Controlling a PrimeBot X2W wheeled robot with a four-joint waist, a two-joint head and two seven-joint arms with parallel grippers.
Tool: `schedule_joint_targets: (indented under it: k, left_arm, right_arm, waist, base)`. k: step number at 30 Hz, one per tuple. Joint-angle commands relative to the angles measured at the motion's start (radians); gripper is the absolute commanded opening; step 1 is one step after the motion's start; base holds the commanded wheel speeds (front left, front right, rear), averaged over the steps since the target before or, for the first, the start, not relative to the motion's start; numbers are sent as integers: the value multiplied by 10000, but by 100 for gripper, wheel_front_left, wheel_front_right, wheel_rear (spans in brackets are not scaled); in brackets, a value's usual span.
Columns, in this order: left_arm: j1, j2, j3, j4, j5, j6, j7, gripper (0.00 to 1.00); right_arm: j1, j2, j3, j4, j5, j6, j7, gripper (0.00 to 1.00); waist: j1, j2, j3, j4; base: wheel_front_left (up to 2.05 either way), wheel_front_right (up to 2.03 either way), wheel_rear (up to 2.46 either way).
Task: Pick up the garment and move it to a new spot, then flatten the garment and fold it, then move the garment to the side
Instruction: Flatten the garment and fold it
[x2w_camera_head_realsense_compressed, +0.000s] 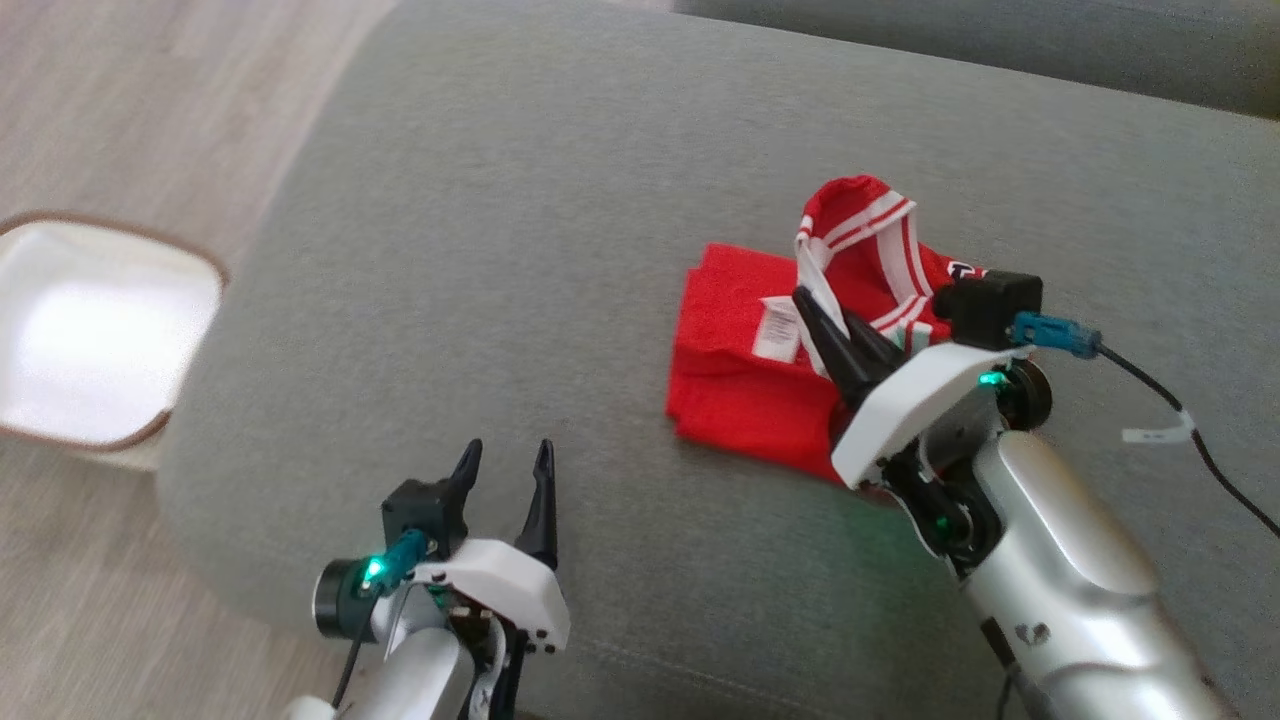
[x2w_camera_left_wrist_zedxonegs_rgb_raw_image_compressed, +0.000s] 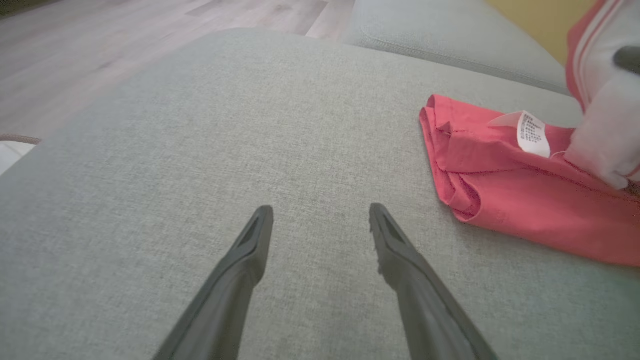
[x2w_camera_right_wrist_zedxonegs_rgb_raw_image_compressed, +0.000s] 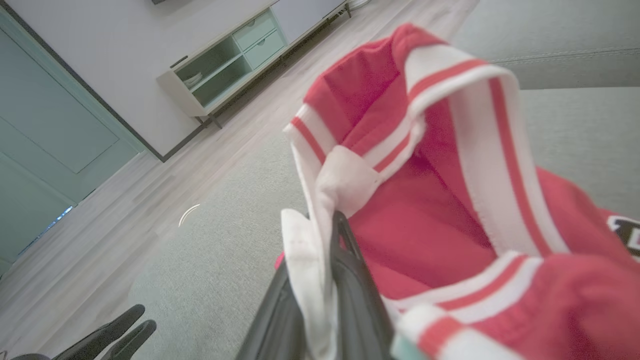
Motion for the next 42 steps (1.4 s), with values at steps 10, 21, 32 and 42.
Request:
schedule_joint_targets:
  k: [10,21,32,42]
  left_arm:
    - [-35,70,195,-552,-149,287,-124,100]
    - [-159,70,962,-949,464,380,-124,100]
    - [-24,70,1704,-895,1139,475,-124,100]
    - [577,70,2152,-728,1639,345,-124,100]
  right_arm:
    - [-865,528,-98,669,-819,67,-1680,100]
    - [-298,200,-2431,1325,-2189,67,-3428,100]
    - [812,436,-4320,1272,-3649,67,-3665,100]
    - [1966,779,-4616,934,-4192,67,-3671,100]
  waist:
    - [0,0,102,315]
    - [0,0,-92,-1413]
    - [0,0,-313,-2547]
    - [0,0,-910,-2760]
  base:
    - [0,0,0]
    - [0,0,0]
    - [0,0,0]
    - [0,0,0]
